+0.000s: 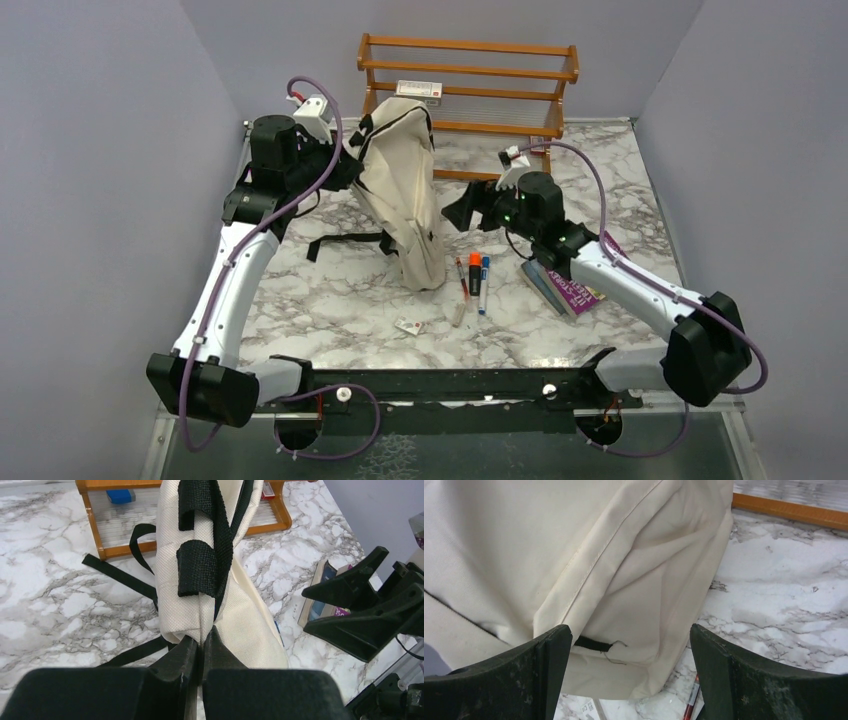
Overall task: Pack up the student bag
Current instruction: Pick up the student bag at the center of the board.
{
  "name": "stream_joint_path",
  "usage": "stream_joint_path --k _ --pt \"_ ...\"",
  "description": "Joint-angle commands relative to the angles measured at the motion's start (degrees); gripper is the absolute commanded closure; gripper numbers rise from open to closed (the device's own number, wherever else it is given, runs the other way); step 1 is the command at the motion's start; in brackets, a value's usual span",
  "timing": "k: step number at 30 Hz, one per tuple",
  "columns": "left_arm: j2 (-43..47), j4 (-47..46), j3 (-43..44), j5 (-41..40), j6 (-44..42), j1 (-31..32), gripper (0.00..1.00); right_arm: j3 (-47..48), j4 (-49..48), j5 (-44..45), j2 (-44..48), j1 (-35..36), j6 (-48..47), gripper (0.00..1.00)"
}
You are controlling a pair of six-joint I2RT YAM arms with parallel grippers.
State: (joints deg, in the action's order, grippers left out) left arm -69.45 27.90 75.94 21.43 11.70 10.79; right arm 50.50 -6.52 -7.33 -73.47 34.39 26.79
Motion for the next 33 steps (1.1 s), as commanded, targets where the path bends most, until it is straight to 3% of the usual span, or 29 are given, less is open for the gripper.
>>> stream_joint_path --k 1,8,13,21,28,33 --pt "-2.1 -5.5 3.8 2.8 -3.9 -1.1 0.96 4.8 -2.5 -3.8 -4.3 -3.4 -3.2 0.08" --pt "-4.5 -6.0 6.7 5.5 -7.7 -1.1 0.98 10.4 -15.9 -28.6 -11.0 -12.0 -16.5 0.08" --pt "-6.4 -6.0 9.2 9.9 -9.0 -1.1 0.99 16.4 -21.6 -33.0 -16.6 -13.2 -24.4 0.1" --pt "-6.8 -5.9 8.6 13.2 -10.1 -1.1 0.99 19.3 -47.4 -42.5 -26.7 -14.0 -29.1 0.16" --pt "-7.1 -5.5 8.4 14.8 -11.1 -1.1 0.99 28.5 -44.5 -46.1 -33.6 -14.4 -34.2 0.14" --pt "-7.4 -5.4 8.3 15.5 -11.3 -1.1 0.99 34.0 -35.3 -48.0 -35.6 -14.5 -40.7 0.13"
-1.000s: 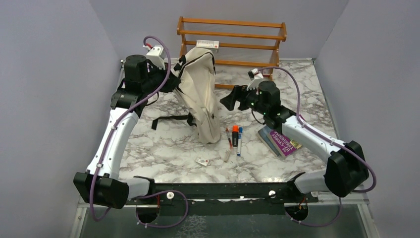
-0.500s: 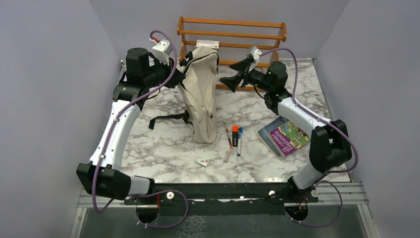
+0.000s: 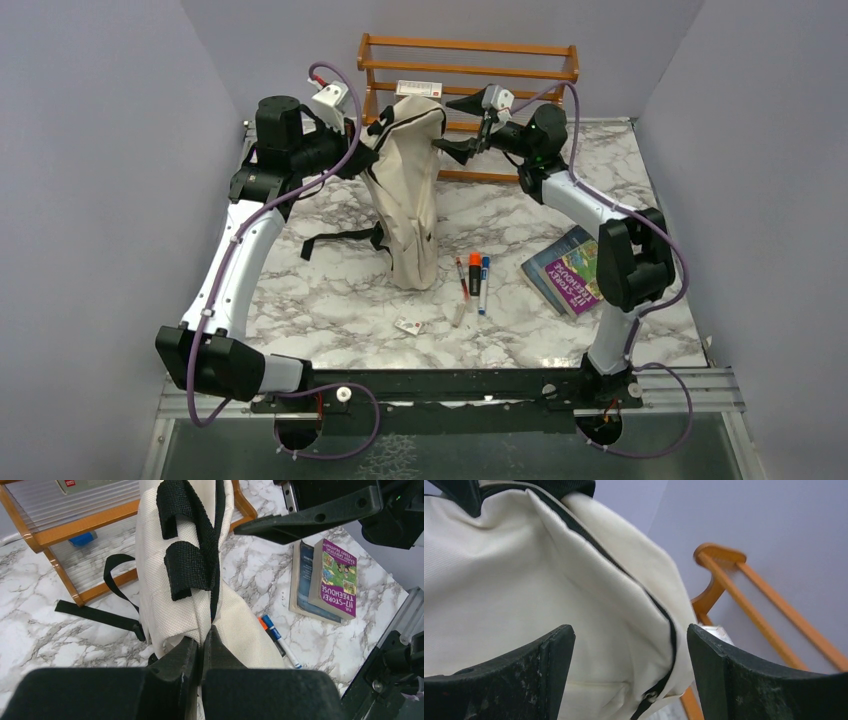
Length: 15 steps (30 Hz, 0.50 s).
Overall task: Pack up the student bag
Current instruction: Pick up the student bag at the center of the board.
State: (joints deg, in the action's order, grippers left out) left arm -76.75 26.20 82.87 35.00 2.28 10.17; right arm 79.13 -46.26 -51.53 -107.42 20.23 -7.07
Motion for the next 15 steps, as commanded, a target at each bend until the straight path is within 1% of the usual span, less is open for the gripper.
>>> stream_joint_path --k 1,5,9,13,15 --pt "-0.2 -3.6 1.4 2.4 -2.0 -0.5 0.99 6.8 7.0 -4.9 -2.2 -0.4 -7.5 0.13" --pt "-0.7 -3.6 1.3 4.5 -2.0 -0.4 0.99 14.6 17.4 -11.2 -5.0 -0.5 -10.0 0.16" --pt "-0.7 -3.6 1.2 5.9 -2.0 -0.3 0.99 20.9 24.6 -15.3 -8.2 -0.5 -11.7 0.22" --pt "-0.5 -3.6 1.2 6.5 -2.0 -0.2 0.99 26.0 30.0 -18.6 -11.0 -0.5 -12.0 0.31" --pt "-0.6 -3.6 1.2 6.6 -2.0 -0.1 0.99 27.5 31.0 -19.6 -11.9 -0.5 -11.5 0.39"
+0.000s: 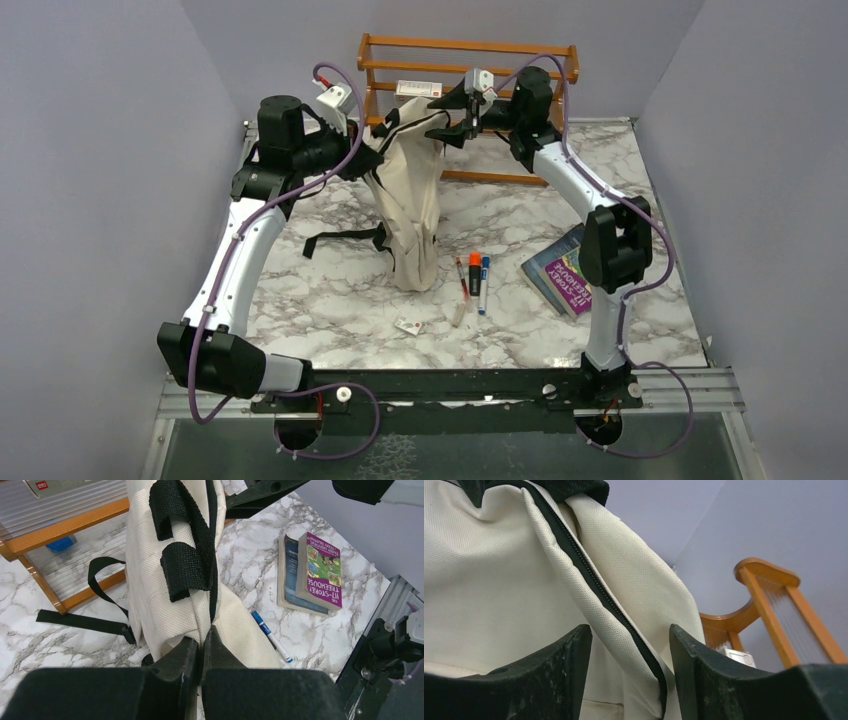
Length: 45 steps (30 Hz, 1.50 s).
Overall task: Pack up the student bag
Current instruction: Pick up the student bag at the center of the board.
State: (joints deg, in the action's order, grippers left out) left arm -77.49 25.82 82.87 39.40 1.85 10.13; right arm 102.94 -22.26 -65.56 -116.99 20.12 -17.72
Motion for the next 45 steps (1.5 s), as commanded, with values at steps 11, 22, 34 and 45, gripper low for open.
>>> stream_joint_path --k 11,22,34,45 --pt "0.4 -3.4 1.5 0.5 -0.8 0.0 0.7 0.0 3.6 -2.0 0.4 -0.4 2.8 0.8" --pt "5.2 -4.8 0.2 -6.9 1.8 0.0 0.26 -2.3 6.0 15.5 6.0 1.0 14.1 0.99" --pt "8.4 -4.0 -1.1 -14.7 1.1 0.0 0.05 2.6 18.1 40.3 9.6 4.1 27.3 0.99" --pt "6.9 -4.4 -4.2 -17.6 -0.9 0.1 0.05 -6.9 15.1 48.1 16.0 4.5 34.8 0.99"
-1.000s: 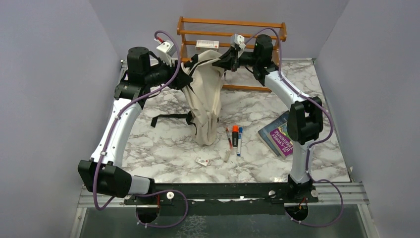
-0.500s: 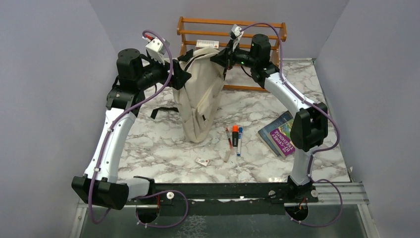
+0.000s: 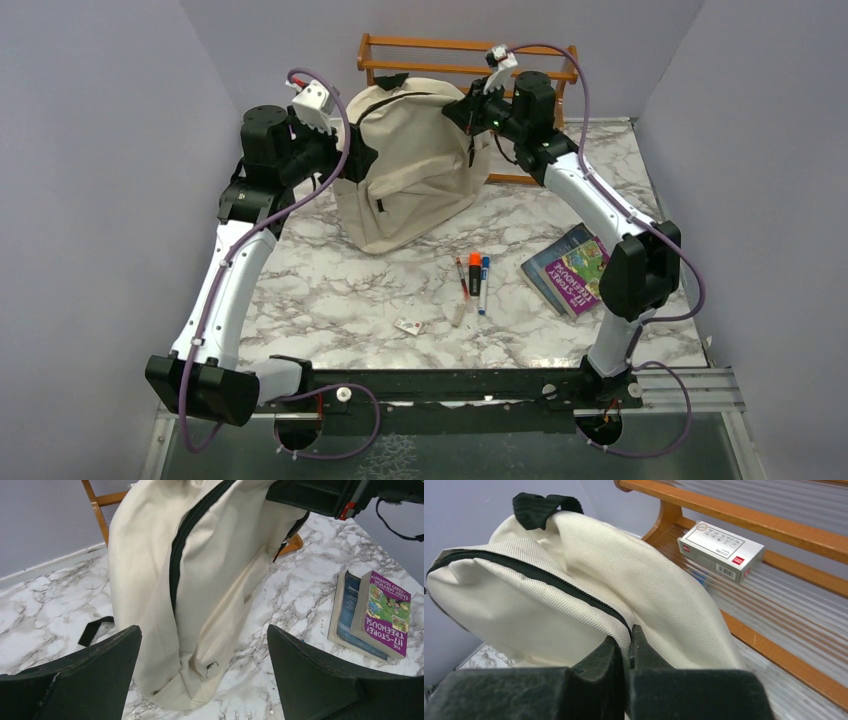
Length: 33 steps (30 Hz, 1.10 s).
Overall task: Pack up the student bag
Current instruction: Pick up the student bag at the center of the board.
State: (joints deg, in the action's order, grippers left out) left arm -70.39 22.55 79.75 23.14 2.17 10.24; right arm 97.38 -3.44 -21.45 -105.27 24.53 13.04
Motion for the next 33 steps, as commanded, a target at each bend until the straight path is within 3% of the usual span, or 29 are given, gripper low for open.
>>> stream_joint_path --k 1,12,18,26,30,33 --pt "-0.9 -1.2 -1.0 -1.1 -1.2 0.0 0.05 -2.2 -3.9 3.9 4.9 0.1 4.8 0.99" --pt "-9.4 -2.4 3.6 -8.6 -5.0 2.2 0.1 -11.2 -9.3 -1.2 9.4 0.3 5.0 0.99" --pt "-12.8 -2.5 7.5 -13.9 -8.0 7.3 0.18 -13.6 -10.4 -3.4 10.2 0.3 4.9 0.97" --pt "-13.0 -3.7 7.0 -19.1 -10.7 11.0 0.45 -16.4 -11.5 -3.1 12.2 0.3 4.0 0.94" --pt "-11.4 -6.3 3.8 -18.8 -10.6 11.0 0.68 -18.8 -11.7 -1.0 14.1 0.3 3.9 0.88" --pt "-10.1 -8.5 1.3 -17.8 -10.4 11.0 0.8 -20.6 -11.7 1.0 15.9 0.3 3.6 0.79"
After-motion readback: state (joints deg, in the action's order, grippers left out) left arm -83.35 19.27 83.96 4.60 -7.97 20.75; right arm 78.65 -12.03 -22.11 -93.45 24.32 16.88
